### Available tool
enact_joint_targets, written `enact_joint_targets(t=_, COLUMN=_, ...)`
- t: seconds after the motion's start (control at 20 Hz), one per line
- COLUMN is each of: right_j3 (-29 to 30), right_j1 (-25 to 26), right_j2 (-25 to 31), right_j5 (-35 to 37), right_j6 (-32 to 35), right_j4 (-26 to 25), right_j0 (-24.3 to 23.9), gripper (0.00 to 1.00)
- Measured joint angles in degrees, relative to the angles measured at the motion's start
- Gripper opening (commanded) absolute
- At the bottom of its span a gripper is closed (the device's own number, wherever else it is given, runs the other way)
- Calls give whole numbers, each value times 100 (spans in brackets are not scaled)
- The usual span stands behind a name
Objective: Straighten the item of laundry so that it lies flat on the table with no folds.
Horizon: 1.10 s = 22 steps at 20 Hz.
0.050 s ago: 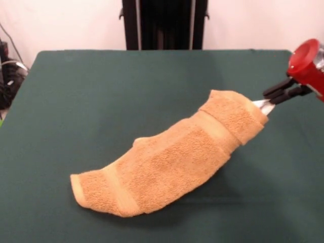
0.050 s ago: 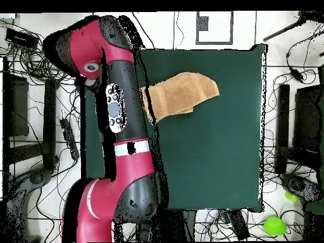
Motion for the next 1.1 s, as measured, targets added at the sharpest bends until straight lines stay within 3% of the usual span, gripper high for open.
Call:
enact_joint_targets(t=0.1, right_j3=-6, right_j1=51, right_j2=-423, right_j5=-1, right_j6=0, right_j4=518, right_j0=-88, gripper=0)
enact_joint_targets(t=0.15, right_j3=-7, right_j1=90, right_j2=-944, right_j5=-1, right_j6=0, right_j4=1122, right_j0=-206, gripper=0)
enact_joint_targets(t=0.35, right_j3=-5, right_j1=74, right_j2=-1636, right_j5=-2, right_j6=0, right_j4=1816, right_j0=-357, gripper=0)
enact_joint_targets(t=0.55, right_j3=245, right_j1=-161, right_j2=-1480, right_j5=-46, right_j6=-26, right_j4=1384, right_j0=-260, gripper=0)
enact_joint_targets(t=0.7, right_j3=926, right_j1=-633, right_j2=-1181, right_j5=-255, right_j6=-147, right_j4=598, right_j0=-22, gripper=0)
enact_joint_targets(t=0.75, right_j3=1619, right_j1=-1096, right_j2=-1028, right_j5=-527, right_j6=-341, right_j4=-1, right_j0=169, gripper=0)
enact_joint_targets(t=0.9, right_j3=2351, right_j1=-1606, right_j2=-954, right_j5=-907, right_j6=-690, right_j4=-551, right_j0=315, gripper=0)
enact_joint_targets(t=0.95, right_j3=2941, right_j1=-2050, right_j2=-888, right_j5=-1384, right_j6=-1118, right_j4=-970, right_j0=374, gripper=0)
enact_joint_targets(t=1.1, right_j3=3693, right_j1=-2649, right_j2=-727, right_j5=-2230, right_j6=-1771, right_j4=-1368, right_j0=319, gripper=0)
